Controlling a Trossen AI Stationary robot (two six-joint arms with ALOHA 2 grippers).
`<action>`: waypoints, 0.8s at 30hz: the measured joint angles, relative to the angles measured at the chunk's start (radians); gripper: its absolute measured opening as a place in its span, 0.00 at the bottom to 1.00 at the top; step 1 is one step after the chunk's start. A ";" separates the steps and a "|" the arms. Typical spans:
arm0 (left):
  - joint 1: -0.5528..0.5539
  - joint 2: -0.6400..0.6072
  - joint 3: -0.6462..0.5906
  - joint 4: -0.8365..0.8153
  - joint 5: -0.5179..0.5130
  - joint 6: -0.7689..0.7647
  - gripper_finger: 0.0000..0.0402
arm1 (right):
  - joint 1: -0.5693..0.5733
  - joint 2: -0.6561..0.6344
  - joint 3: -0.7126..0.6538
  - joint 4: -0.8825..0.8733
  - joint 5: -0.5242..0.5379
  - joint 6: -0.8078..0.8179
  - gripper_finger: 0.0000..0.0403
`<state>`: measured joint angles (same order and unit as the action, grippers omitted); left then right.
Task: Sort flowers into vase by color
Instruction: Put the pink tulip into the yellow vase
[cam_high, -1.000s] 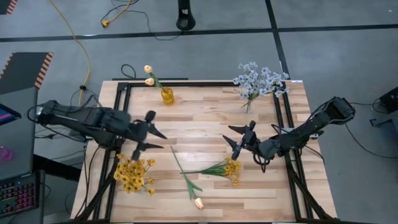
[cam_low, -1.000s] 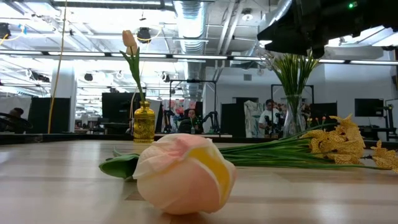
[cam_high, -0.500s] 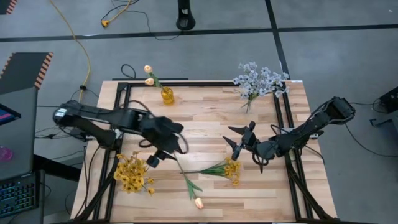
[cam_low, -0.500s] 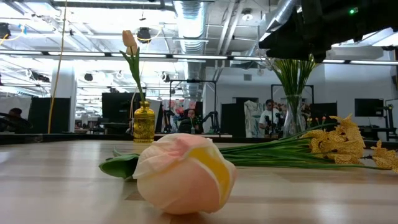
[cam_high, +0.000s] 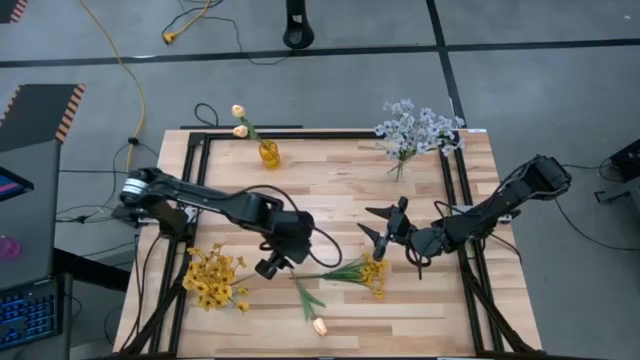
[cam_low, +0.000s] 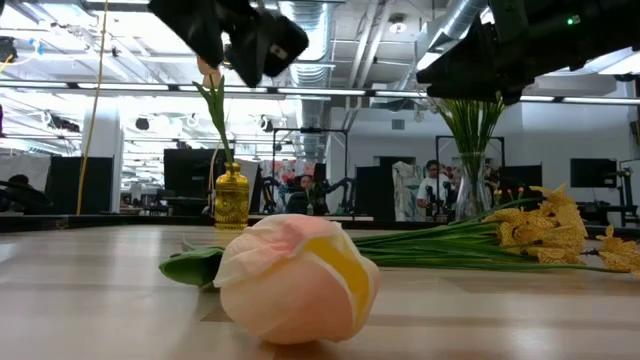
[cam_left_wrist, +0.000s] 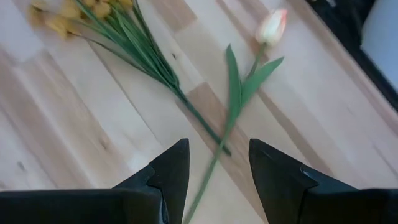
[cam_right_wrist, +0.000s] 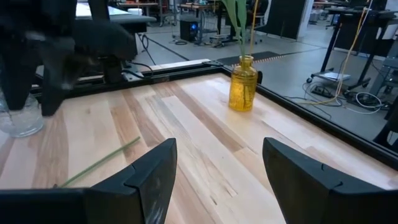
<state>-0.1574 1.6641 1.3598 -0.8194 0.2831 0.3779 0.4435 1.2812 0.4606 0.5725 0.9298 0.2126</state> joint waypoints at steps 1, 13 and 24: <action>0.000 0.014 0.000 0.000 0.000 0.006 0.38 | 0.000 0.000 0.000 0.000 0.000 0.000 0.66; -0.011 0.084 0.005 -0.001 0.002 0.025 0.38 | 0.000 0.000 0.000 -0.022 0.000 -0.003 0.66; -0.010 0.082 0.203 -0.033 0.024 0.013 0.38 | 0.000 0.000 0.000 -0.023 0.001 -0.002 0.66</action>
<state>-0.1677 1.7464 1.5627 -0.8527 0.3069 0.3905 0.4435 1.2812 0.4606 0.5495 0.9306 0.2104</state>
